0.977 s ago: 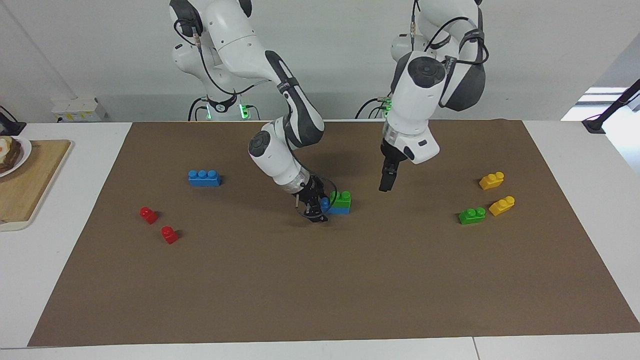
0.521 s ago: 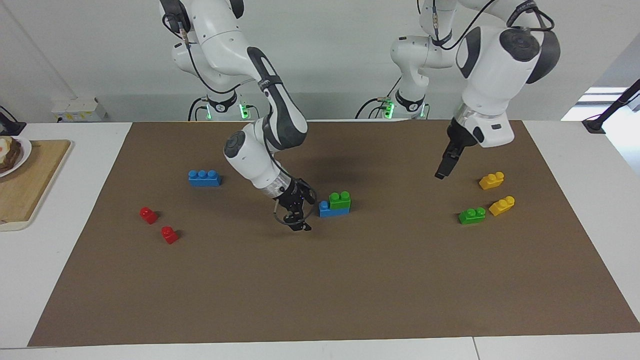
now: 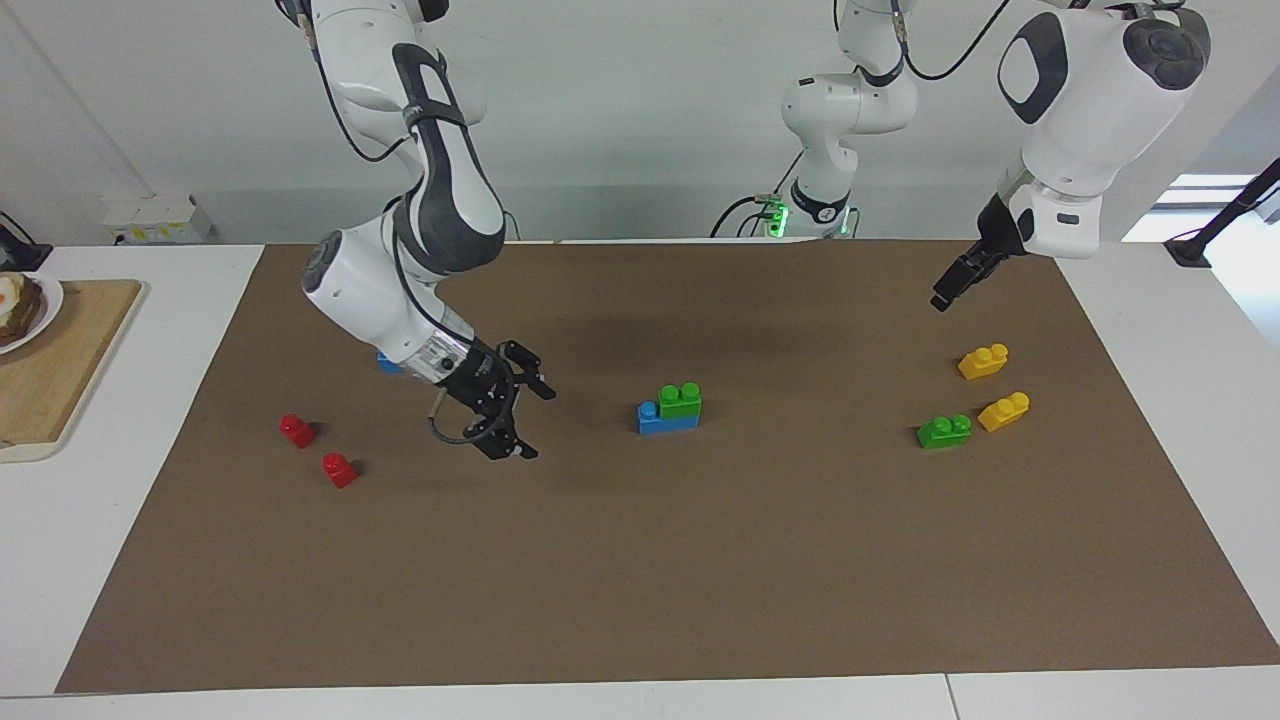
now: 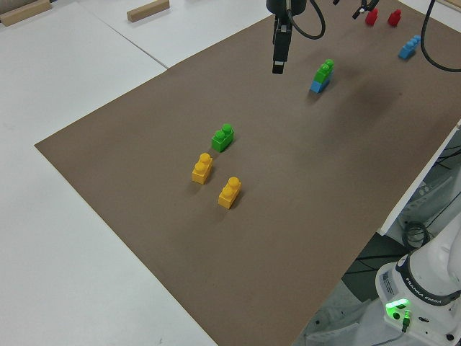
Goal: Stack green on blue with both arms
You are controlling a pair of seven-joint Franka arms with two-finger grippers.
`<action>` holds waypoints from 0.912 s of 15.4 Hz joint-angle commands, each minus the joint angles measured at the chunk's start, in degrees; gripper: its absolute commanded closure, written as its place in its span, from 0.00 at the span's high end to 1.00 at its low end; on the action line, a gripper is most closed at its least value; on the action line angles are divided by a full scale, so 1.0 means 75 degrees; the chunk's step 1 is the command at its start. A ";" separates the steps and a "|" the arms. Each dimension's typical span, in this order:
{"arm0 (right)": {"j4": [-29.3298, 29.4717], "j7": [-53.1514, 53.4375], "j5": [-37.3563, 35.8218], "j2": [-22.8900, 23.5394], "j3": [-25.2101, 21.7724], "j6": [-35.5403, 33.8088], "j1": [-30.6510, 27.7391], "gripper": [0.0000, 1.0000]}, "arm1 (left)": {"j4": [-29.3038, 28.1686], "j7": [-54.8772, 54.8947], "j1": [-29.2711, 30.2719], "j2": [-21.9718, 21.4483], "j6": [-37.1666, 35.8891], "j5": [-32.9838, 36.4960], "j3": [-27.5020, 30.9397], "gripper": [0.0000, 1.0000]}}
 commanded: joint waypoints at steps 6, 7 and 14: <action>0.1044 -0.4335 -0.3158 -0.0861 0.0052 -0.2456 -0.0643 1.00 | 0.0076 0.1589 0.0285 -0.0102 -0.0466 0.0034 -0.0466 1.00; 0.1044 -0.5085 -0.3347 -0.1049 0.0041 -0.2656 -0.0701 1.00 | 0.0099 0.1764 0.0320 -0.0102 -0.0466 0.0034 -0.0560 1.00; 0.1044 -0.8559 -0.4554 -0.2057 0.0029 -0.3853 -0.1100 1.00 | -0.0216 0.2914 0.0450 -0.0184 0.0178 0.0023 -0.0631 1.00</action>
